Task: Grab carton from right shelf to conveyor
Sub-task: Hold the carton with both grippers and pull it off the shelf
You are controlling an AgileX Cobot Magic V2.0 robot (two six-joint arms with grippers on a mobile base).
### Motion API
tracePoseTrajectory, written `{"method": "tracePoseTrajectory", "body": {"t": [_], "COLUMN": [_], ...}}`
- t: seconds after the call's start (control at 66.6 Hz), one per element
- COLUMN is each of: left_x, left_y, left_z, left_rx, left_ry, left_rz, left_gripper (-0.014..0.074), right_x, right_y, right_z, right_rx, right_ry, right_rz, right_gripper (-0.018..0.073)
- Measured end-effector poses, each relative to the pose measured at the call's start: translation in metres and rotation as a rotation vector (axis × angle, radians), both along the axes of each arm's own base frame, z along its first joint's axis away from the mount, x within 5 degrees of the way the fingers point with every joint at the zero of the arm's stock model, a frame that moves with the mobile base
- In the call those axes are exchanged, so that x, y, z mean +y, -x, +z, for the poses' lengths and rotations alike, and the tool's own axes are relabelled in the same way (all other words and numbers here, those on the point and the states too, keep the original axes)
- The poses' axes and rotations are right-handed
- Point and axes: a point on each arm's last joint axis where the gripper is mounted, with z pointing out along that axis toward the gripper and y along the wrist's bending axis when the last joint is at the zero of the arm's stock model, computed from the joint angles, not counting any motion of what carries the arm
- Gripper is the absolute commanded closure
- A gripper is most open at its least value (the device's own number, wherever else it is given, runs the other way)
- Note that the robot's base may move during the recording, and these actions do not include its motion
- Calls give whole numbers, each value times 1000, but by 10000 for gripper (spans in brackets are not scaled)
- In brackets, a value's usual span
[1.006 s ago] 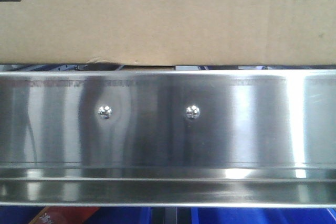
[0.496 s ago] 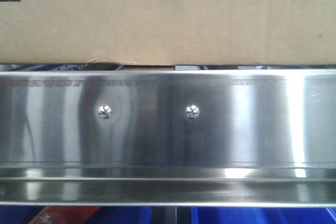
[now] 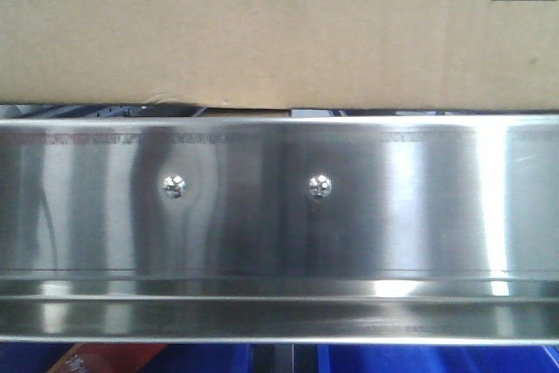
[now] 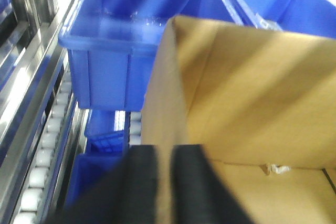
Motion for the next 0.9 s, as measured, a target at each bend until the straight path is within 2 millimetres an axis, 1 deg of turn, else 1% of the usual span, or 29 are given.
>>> {"method": "tracePoseTrajectory", "body": {"t": [0.09, 0.18, 0.33, 0.586, 0.901], "left_x": [0, 1, 1, 1, 2], "left_y": [0, 0, -3, -16, -17], "left_z": [0, 0, -2, -15, -17], "left_rx": [0, 0, 17, 122, 149], "left_ry": [-3, -9, -10, -23, -35], "left_rz": [2, 6, 6, 10, 18], "left_gripper": [295, 246, 246, 247, 247], "right_x": [0, 0, 0, 0, 1], "right_y": [0, 0, 0, 0, 0], "right_z": [0, 0, 0, 0, 0], "right_rx": [0, 0, 0, 0, -2], "right_ry": [0, 0, 0, -2, -12], "right_rz": [0, 0, 0, 1, 7], "right_gripper": [263, 263, 263, 263, 263]}}
